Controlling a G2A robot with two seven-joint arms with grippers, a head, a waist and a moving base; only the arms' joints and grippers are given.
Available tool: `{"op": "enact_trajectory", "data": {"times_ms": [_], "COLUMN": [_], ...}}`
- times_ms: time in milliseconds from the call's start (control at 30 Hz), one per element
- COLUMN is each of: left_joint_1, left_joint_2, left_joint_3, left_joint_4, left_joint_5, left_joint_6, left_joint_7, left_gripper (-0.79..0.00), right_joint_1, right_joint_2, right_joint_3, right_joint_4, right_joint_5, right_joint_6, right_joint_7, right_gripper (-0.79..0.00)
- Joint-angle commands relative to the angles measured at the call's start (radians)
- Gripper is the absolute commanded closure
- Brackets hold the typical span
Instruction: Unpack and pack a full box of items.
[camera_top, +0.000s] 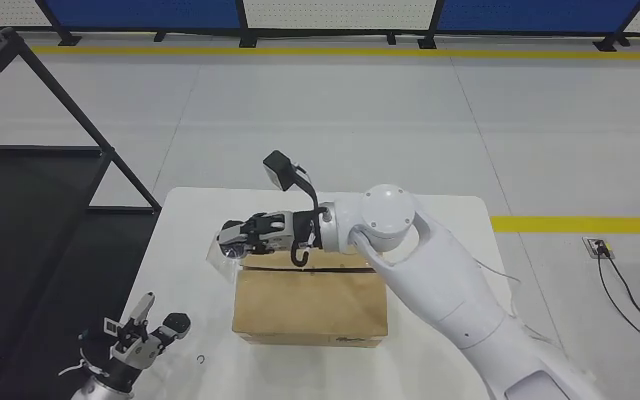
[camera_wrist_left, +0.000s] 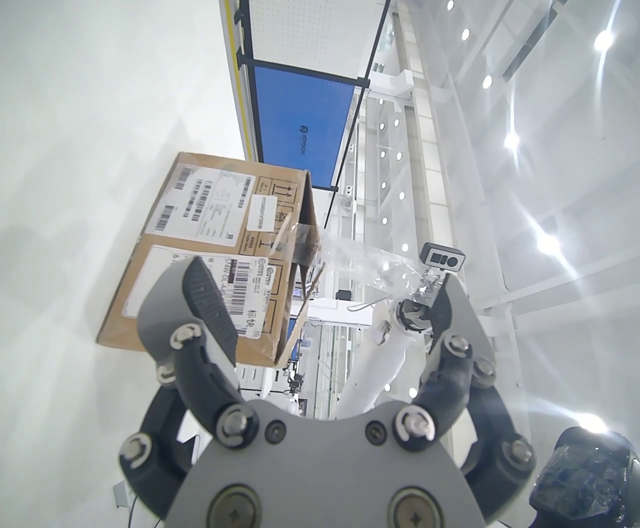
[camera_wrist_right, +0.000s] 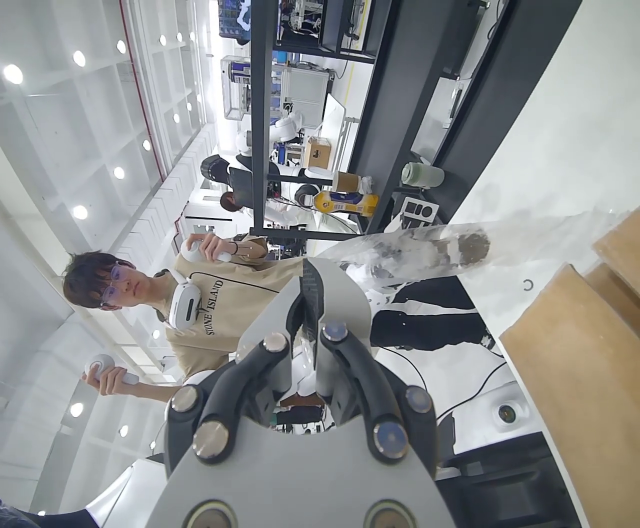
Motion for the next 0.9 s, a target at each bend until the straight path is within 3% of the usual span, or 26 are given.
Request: {"op": "enact_trajectory", "data": {"times_ms": [0, 367, 867], "left_joint_1": [0.001, 0.002, -0.003], "left_joint_2": [0.000, -0.002, -0.003], "left_joint_3": [0.001, 0.010, 0.008], "left_joint_4": [-0.002, -0.010, 0.004], "left_joint_5": [0.002, 0.012, 0.004], "left_joint_6": [0.000, 0.004, 0.005], "left_joint_7": [0.002, 0.013, 0.013], "left_gripper": [-0.785, -0.785, -0.785], "right_joint_1": [-0.009, -0.035, 0.011], "right_joint_2": [0.004, 0.007, -0.025], "right_joint_3": [0.009, 0.032, -0.005], "right_joint_4": [-0.009, -0.013, 0.068], "right_joint_5": [-0.010, -0.018, 0.006], "right_joint_6": [0.005, -0.018, -0.040], "right_joint_7": [0.006, 0.028, 0.050], "right_gripper": [0.000, 0.000, 0.000]}}
